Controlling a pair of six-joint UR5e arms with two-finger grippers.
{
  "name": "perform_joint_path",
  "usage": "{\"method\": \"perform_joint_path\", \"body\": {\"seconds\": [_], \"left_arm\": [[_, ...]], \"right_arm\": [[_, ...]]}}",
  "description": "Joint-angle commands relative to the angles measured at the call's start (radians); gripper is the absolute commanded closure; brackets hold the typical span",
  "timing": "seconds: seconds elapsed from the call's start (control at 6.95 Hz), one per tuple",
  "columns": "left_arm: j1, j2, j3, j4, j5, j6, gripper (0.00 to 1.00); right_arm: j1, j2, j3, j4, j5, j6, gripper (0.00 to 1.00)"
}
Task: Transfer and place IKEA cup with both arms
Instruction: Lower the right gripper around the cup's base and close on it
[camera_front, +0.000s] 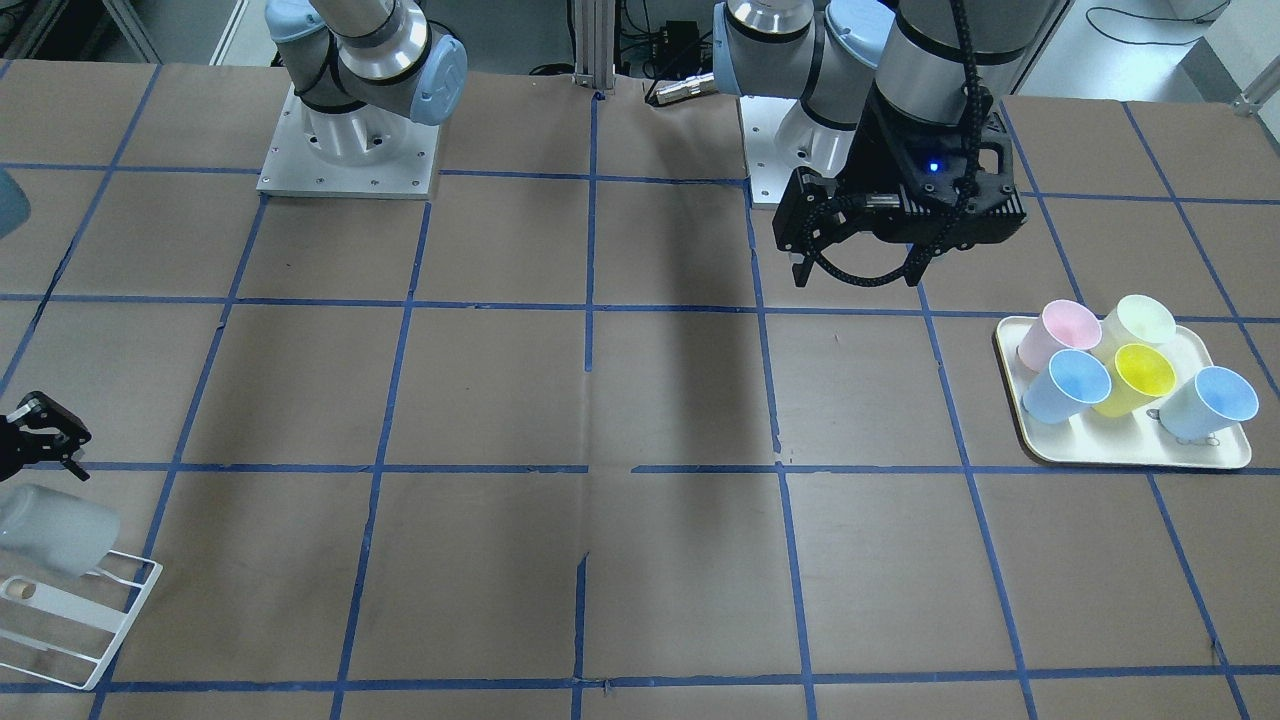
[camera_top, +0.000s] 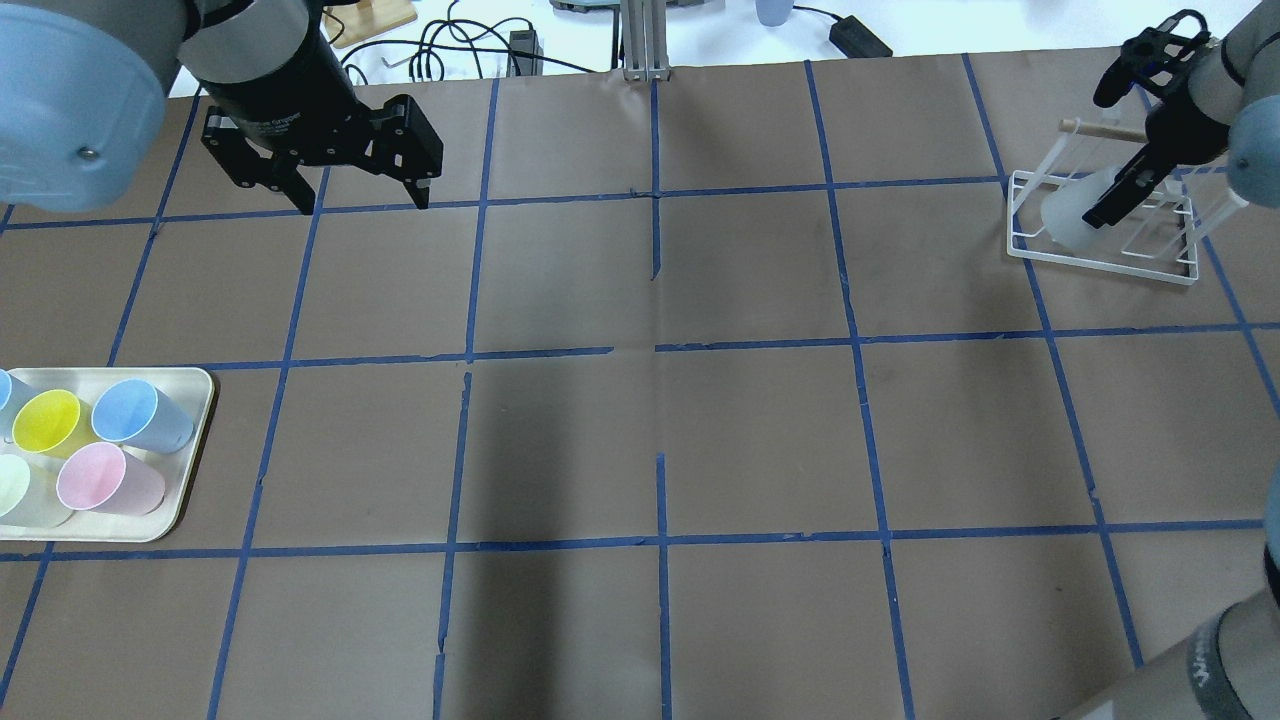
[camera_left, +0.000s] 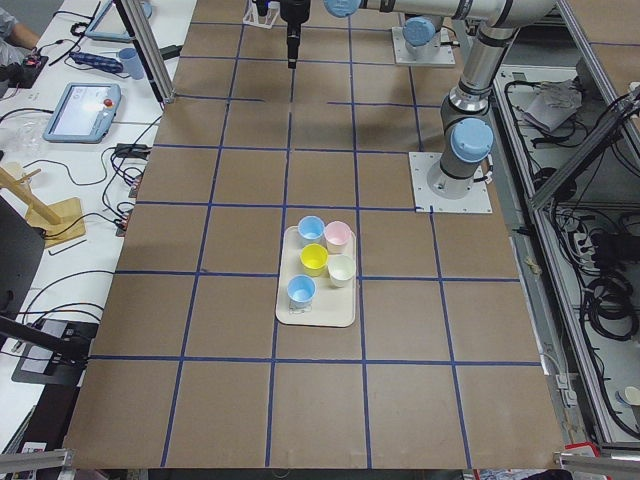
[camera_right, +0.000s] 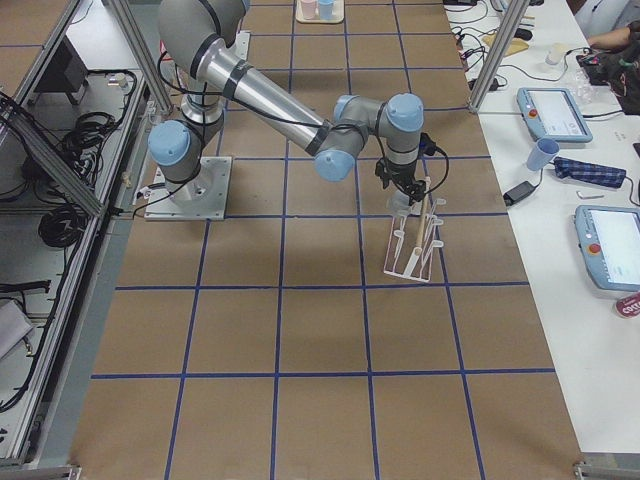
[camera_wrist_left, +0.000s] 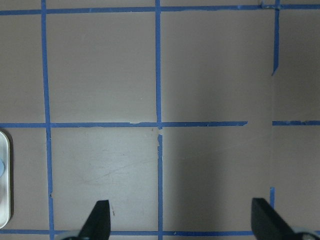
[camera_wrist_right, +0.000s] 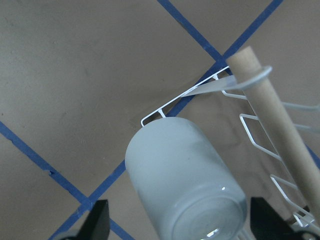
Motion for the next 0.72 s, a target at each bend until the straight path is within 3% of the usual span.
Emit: {"method": "perform_joint_path", "body": {"seconds": [0.0,0.29,0.58], "left_arm": [[0.004,0.002,-0.001,0.0,-0.003,0.0,0.0],[-0.001,0.002,-0.003,0.0,0.002,-0.002,0.0],[0.001,0.004,-0.001,0.0,0.0,-0.002,0.0]], "right_arm": [[0.0,0.019,-0.002,-0.018,0.001,0.0,0.0],[0.0,0.026,-0.001,-0.018,0.001,0.0,0.0],[0.0,0.033,-0.001,-0.017,-0.004,0.0,0.08]]}}
